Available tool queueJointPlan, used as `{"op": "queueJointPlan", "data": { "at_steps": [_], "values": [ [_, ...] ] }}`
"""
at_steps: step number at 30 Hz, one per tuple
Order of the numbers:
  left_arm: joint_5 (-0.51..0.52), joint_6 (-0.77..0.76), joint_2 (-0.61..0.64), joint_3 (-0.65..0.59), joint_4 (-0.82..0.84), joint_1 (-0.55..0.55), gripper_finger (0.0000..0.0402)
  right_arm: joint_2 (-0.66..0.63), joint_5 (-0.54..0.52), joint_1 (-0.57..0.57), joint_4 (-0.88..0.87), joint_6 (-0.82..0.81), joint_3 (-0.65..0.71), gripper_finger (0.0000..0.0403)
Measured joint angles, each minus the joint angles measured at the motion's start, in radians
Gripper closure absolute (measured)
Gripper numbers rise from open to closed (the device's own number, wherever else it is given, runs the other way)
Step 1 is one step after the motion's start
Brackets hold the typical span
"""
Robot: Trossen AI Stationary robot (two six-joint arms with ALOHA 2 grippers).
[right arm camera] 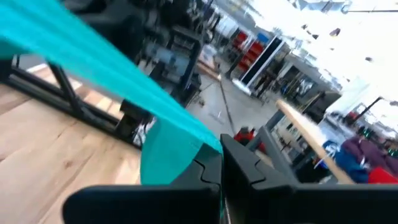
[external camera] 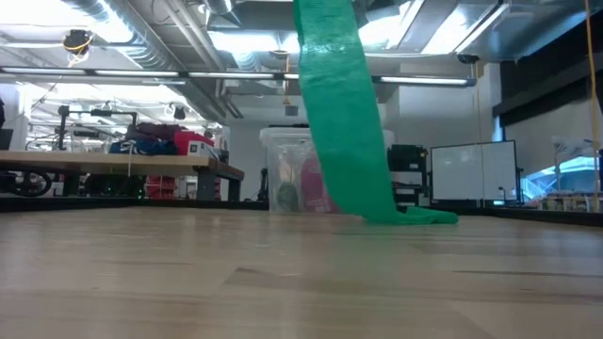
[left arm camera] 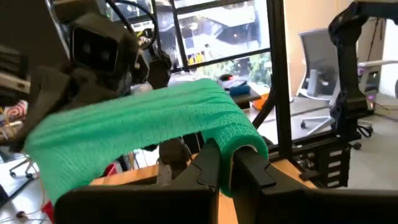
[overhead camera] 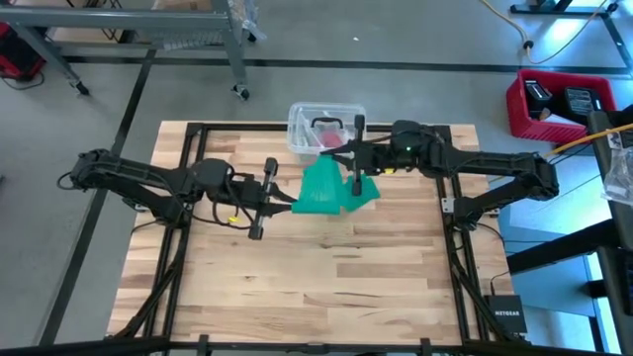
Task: Roll bandage
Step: Roll the green bandage
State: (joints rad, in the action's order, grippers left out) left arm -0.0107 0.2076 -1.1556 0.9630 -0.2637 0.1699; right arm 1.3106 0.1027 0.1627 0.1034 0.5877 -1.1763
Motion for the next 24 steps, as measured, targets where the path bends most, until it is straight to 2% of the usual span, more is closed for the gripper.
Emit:
{"op": "queueJointPlan", "data": {
  "at_steps": [4,8,12,19,24],
  "values": [
    [0.043,0.034,0.025,0.0,-0.032,0.0,0.0391,-0.001,-0.003,0.0,-0.086,-0.051,0.0,0.0397],
    [0.208,0.093,0.048,0.0,-0.042,0.001,0.0391,-0.001,-0.006,0.002,-0.138,-0.18,0.0,0.0376],
    [0.297,0.142,0.05,0.0,-0.068,-0.01,0.0391,0.0,0.023,0.002,-0.157,-0.3,0.0,0.0312],
    [0.309,0.111,0.05,0.0,-0.061,-0.041,0.0391,0.001,0.029,0.002,-0.161,-0.359,-0.049,0.0172],
    [0.312,0.105,0.05,0.0,-0.062,-0.045,0.0391,0.001,0.095,0.002,-0.159,-0.433,-0.101,0.0107]
  ]
}}
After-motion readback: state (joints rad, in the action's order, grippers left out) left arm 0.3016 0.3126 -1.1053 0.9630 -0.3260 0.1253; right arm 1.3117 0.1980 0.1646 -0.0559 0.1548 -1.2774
